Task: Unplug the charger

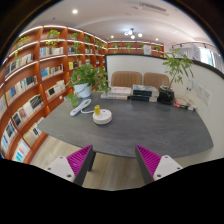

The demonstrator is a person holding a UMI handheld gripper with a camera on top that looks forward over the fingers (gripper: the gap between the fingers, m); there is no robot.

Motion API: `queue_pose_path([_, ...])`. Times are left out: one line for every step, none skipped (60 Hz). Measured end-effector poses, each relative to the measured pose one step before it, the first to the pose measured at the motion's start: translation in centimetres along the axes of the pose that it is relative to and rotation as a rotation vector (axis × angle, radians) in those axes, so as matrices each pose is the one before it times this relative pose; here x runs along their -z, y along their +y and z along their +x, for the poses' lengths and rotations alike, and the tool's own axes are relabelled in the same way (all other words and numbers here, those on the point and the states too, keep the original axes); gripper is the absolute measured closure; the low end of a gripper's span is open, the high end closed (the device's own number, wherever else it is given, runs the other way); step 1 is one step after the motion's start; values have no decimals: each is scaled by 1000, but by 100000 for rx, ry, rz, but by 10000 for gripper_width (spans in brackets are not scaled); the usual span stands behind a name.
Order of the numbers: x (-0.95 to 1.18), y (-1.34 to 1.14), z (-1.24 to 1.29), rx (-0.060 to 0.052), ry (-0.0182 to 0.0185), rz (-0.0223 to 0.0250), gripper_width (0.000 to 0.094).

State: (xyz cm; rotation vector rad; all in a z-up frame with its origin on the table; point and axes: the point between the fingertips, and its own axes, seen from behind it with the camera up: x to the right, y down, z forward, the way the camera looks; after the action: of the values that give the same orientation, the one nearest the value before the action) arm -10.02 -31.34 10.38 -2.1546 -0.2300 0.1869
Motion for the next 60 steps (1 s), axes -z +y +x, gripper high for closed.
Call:
queue_pose_path([-853,434,-624,2,-650,-1288,86])
queue_pose_path([-855,381,-595,-64,-648,-1203,86])
queue_pose_path([-774,295,-586,-124,-580,-1041,86])
queue_pose_path([-788,208,-577,-29,-532,-980,87])
queue_pose_path([-774,138,-538,44,-455,-975,87])
queue_pose_path([-732,98,-556,71,-420,-893,87])
queue_pose_path([-740,-8,-524,55,-391,-610,86])
queue_pose_path([-729,-114,-498,12,-354,-384,86])
queue_pose_path([-745,-173,-489,37,-298,-252,83])
queue_pose_path([-745,-242,-502,38,-249,-167,84])
queue_pose_path([-707,-289,-511,82,-197,-113,83])
queue_pose_path([-746,-314,-421,43,-102,-87,83])
queue_pose_path([-764,-358,-391,-59,19,-88,84])
queue_pose_path([-818,-354,-353,-128,114,-76,83])
queue_pose_path([-828,-388,-350,-245,178,-5,82])
queue_pose_path([-847,-464,-348,-349,214,169,82])
queue_pose_path([-856,-481,-314,-382,240,268,82])
queue_pose_path([-807,-511,-324,-427,279,269,82])
queue_pose_path([-837,-525,-294,-453,322,249,83])
queue_pose_path([-803,-515,-322,-474,368,237,83])
queue_pose_path([-824,-549,-255,-443,462,377,78])
queue_pose_path([-799,-544,-190,-418,634,486,77])
queue_pose_path([-814,-554,-154,-386,792,501,74])
queue_pose_path([-710,-582,-83,-431,998,331,71])
queue_pose_path([-884,-491,-24,-541,931,474,73])
queue_pose_path([-783,-538,50,-559,1122,424,79])
queue_pose_path([-697,-581,37,-607,1222,409,89])
queue_pose_path([-770,-539,91,-739,1150,555,102])
queue_pose_path([-715,-571,126,-839,1211,786,118])
queue_pose_path([-687,-555,158,-870,1258,899,137])
queue_pose_path([-680,-499,171,-764,1163,889,157])
queue_pose_path([-658,-450,172,-636,1105,827,179])
queue_pose_path([-602,-383,148,-472,1141,681,201])
queue_pose_path([-593,-343,220,-268,1143,622,221])
queue_pose_path([-553,-336,244,8,1163,633,241])
queue_pose_path([-518,-222,204,226,1052,484,268])
queue_pose_path([-490,-118,191,285,808,173,296])
queue_pose_path([-430,-72,165,-2,886,-8,330])
queue_pose_path([-316,-102,180,-144,1015,96,367])
queue_pose_path([-314,-147,118,-7,673,411,411])
queue_pose_path([-226,-109,-24,286,-5,446,458])
queue_pose_path([-205,-81,-61,478,-248,424,512])
queue_pose_path([-171,-26,35,488,-64,365,571])
queue_pose_path([-121,-15,126,607,399,275,631])
queue_pose_path([-113,81,207,835,861,73,690])
queue_pose_path([-12,173,-1,905,84,-93,732])
queue_pose_path([-13,-23,-308,139,-1121,721,783])
queue_pose_path([21,51,-316,-712,-1112,567,809])
queue_pose_path([-70,28,3,-1019,100,804,811])
queue_pose_path([13,37,112,-267,843,790,817])
queue_pose_path([121,-203,41,184,169,811,832])
queue_pose_path([-4,-49,39,505,508,895,833])
queue_pose_path([-25,-3,-5,464,493,509,852])
queue_pose_path([-11,-49,37,597,647,375,856])
queue_pose_path([-3,53,40,359,735,-239,857])
queue_pose_path([-6,47,30,606,678,-431,865])
queue_pose_path([-25,-43,15,845,573,-384,874])
queue_pose_path([-622,163,78,417,703,-145,874])
queue_pose_path([497,-158,-89,127,189,-1012,874])
queue_pose_path([45,107,8,-21,302,-778,874])
